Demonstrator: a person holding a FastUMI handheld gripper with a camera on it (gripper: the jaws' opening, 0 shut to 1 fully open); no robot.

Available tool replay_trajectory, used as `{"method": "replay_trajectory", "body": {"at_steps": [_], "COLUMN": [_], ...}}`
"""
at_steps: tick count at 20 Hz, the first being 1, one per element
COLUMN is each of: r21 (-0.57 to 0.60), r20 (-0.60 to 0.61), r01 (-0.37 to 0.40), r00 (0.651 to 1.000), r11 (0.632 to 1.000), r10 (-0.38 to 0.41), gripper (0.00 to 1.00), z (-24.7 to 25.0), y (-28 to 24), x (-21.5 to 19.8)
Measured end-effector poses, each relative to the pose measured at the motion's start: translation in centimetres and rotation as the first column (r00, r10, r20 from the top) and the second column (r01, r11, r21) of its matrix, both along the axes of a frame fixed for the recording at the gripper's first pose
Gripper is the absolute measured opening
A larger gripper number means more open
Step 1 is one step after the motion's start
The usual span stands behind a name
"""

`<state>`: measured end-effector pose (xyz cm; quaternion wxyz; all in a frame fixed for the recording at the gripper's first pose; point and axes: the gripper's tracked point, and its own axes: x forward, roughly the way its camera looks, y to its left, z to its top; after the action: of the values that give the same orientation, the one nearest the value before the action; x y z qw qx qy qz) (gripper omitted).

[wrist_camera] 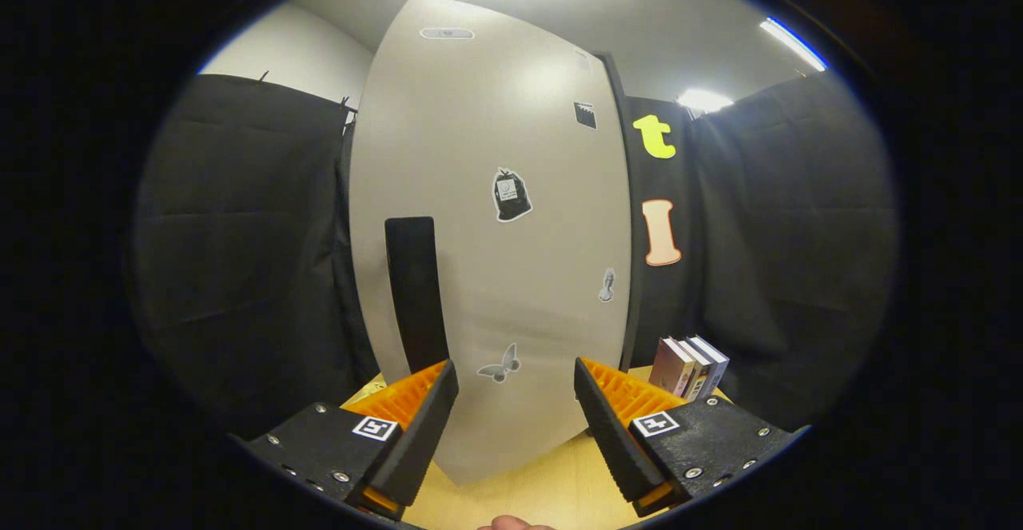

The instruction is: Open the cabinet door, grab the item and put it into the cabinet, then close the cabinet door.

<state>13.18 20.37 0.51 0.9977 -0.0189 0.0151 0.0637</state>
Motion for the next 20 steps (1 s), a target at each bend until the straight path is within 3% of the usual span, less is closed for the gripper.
{"method": "replay_trajectory", "body": {"at_steps": [7,12,20], "r21": [-0.015,0.031,-0.004], "r20": [-0.029,-0.005,0.056], "r01": [-0.02,0.01,0.065], "r00": [0.999,1.0,0.996], "r11": [1.0,0.999,0.998], "r10": [0.02,-0.01,-0.064], "gripper": [0.92,0.92,0.93], "z": [-1.3,-0.3,1.0], "y": [2.4,2.6,2.1], "x": [0.6,0.0,-0.8]}}
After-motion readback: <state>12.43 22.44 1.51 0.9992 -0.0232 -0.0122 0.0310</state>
